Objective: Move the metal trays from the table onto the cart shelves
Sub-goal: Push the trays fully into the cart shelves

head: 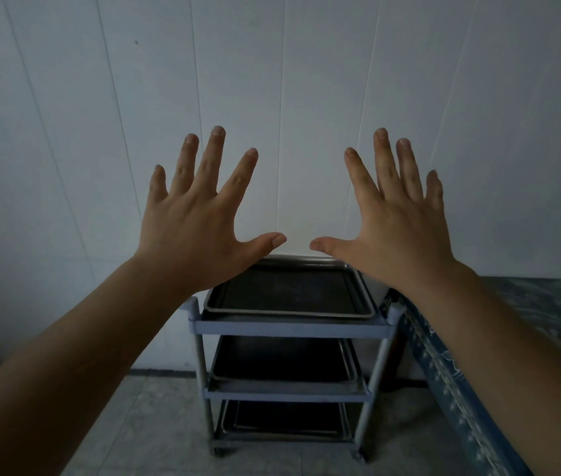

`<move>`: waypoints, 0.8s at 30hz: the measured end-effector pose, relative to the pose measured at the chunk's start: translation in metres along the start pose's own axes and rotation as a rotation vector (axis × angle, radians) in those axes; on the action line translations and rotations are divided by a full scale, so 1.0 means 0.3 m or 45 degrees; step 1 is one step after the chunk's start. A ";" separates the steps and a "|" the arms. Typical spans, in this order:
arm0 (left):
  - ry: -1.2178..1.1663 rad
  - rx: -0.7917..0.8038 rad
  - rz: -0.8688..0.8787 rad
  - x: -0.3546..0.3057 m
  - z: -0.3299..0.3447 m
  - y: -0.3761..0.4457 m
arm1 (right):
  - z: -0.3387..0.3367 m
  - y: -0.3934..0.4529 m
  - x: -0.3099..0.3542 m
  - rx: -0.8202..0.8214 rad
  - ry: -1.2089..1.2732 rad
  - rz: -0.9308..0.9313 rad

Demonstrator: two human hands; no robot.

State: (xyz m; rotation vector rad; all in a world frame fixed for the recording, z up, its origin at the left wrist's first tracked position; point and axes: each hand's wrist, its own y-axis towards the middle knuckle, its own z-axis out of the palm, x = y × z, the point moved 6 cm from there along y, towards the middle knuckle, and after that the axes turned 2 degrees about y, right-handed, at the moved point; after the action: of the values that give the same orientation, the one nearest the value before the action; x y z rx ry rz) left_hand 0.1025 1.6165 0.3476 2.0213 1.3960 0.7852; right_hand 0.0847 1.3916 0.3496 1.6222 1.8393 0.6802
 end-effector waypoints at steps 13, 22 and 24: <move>0.004 0.375 -0.038 -0.084 0.571 0.038 | 0.578 0.010 -0.158 0.331 0.079 -0.030; -0.112 0.636 0.099 -0.005 1.303 0.070 | 1.382 0.015 -0.139 0.758 0.144 0.046; -0.124 0.802 0.123 0.009 1.500 0.033 | 1.575 -0.033 -0.125 0.946 0.146 0.077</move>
State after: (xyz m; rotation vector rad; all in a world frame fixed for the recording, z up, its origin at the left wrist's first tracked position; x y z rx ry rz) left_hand 0.4376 1.5647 0.0514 2.5680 1.6373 0.2869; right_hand 0.4201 1.3506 0.0170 2.1254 2.2955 0.0930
